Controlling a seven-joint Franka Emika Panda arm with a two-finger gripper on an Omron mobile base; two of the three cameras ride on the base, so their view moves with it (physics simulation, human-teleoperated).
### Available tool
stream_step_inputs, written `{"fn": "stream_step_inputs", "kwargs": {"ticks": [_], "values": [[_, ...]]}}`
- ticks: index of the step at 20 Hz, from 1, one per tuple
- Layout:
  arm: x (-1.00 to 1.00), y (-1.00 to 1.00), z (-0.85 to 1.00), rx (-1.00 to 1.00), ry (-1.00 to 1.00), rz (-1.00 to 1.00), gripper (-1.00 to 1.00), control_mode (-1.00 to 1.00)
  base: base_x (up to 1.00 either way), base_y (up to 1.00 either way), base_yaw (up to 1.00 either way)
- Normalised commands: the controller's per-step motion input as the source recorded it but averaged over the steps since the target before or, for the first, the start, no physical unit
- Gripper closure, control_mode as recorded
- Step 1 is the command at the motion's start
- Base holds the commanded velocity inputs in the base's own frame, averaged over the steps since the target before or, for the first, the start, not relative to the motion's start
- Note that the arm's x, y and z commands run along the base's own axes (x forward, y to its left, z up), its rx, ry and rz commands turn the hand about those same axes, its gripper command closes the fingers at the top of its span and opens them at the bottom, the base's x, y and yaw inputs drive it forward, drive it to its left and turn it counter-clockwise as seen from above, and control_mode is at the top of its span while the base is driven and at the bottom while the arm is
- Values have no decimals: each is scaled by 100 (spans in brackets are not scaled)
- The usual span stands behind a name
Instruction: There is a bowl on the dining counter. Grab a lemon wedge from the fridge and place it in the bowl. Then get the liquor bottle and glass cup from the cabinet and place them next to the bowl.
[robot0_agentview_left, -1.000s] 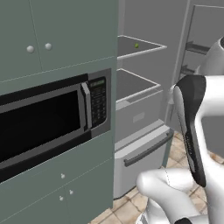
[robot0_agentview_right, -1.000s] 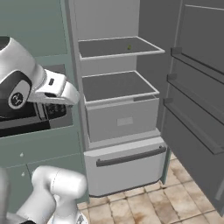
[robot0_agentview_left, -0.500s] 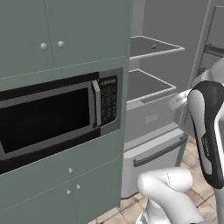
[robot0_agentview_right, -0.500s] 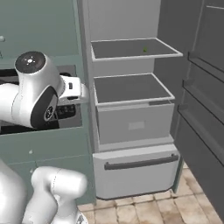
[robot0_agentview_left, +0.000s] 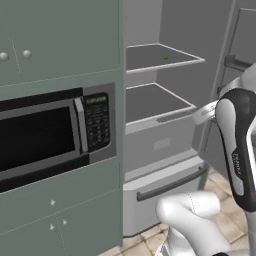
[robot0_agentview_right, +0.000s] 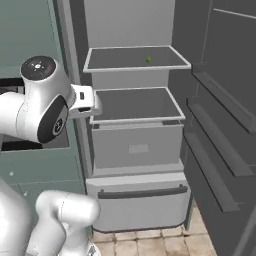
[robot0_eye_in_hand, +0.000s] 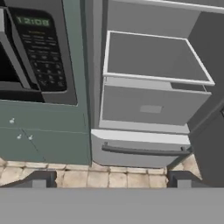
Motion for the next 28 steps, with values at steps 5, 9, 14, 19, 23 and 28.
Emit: {"fn": "stream_step_inputs", "kwargs": {"ticks": [5,9,14,19,23,28], "values": [[0,0,0,0,0,0,-100,100,68,-15,10],[0,0,0,0,0,0,-100,100,84,-6,6],[0,0,0,0,0,0,-100,100,70,-34,5],[0,0,0,0,0,0,-100,100,32,-56,5],[0,0,0,0,0,0,-100,100,53,-26,2],[23,0,8,0,0,-2,-100,-100,44,0,0]]}}
